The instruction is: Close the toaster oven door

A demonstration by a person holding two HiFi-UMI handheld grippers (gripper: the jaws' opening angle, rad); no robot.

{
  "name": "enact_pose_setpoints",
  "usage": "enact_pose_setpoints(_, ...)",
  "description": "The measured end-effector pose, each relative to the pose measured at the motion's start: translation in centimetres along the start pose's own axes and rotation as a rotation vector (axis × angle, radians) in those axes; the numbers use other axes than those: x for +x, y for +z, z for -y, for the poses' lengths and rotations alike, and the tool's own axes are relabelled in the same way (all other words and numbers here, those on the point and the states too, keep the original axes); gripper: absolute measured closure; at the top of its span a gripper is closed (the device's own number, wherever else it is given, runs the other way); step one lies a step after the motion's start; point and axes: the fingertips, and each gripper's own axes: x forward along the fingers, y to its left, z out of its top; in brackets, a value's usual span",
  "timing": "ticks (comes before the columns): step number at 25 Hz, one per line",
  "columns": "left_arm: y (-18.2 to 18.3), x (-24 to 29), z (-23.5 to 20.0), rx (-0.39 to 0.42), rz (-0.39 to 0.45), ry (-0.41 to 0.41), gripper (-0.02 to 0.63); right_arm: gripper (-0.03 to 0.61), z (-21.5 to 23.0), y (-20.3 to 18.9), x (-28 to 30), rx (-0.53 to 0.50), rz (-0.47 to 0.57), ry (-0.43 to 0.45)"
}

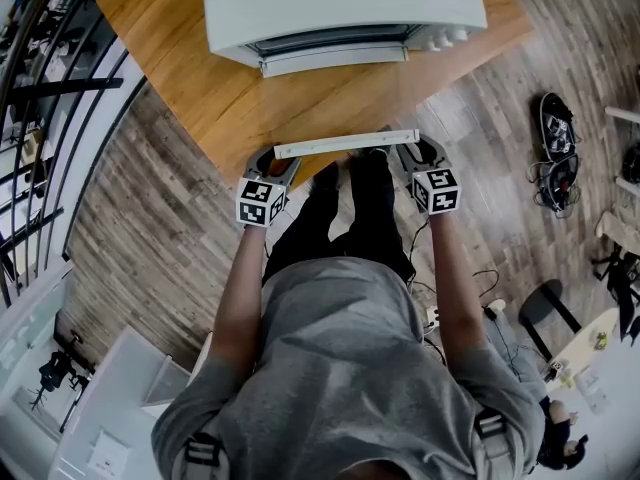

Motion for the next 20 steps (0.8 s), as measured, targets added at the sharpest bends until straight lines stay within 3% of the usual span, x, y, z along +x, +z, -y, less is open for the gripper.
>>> enact_pose_setpoints(11, 1.4, -0.9, 0.7, -0.041, 0.035, -0.021, 0.469, 0.436, -0.5, 1.6, -1.4, 0.011, 0.029, 0.007)
enact_pose_setpoints(20, 2.7, -1.8, 1.1, -0.027, 0.053, -0.046, 0.471, 0.450, -0.9, 2.7, -2.2, 0.028, 0.057, 0.008)
